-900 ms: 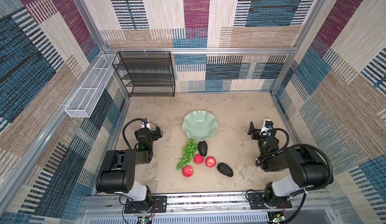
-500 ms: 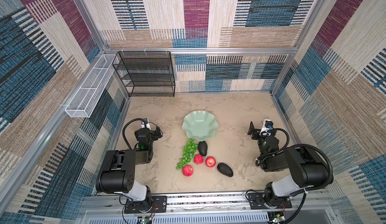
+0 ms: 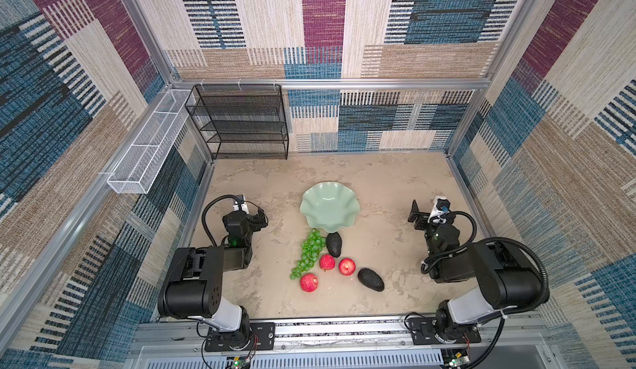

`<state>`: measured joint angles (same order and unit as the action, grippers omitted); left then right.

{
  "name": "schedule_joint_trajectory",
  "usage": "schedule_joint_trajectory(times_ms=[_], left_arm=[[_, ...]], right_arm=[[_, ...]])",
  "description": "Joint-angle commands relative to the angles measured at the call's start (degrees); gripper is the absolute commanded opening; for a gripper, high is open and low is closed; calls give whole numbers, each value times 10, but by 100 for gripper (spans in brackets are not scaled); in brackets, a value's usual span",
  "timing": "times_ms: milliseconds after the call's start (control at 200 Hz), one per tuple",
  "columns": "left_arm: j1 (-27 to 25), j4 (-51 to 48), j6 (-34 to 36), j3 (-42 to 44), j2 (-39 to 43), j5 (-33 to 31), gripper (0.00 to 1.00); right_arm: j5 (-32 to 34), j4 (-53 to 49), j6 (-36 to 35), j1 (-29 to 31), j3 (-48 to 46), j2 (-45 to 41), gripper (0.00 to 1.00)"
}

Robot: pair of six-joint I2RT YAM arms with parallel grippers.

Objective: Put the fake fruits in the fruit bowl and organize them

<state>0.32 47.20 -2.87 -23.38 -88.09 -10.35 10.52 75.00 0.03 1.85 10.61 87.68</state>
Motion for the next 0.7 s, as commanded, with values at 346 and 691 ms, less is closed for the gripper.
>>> schedule_joint_trajectory(times_ms=[346, 691], left_arm=[[-39, 42, 17, 67, 123, -115, 99], [-37, -22, -328, 78, 396, -48, 94]], right_arm=[[-3, -325, 20, 1, 186, -132, 100], [-396, -512, 175, 2, 256, -152, 100]])
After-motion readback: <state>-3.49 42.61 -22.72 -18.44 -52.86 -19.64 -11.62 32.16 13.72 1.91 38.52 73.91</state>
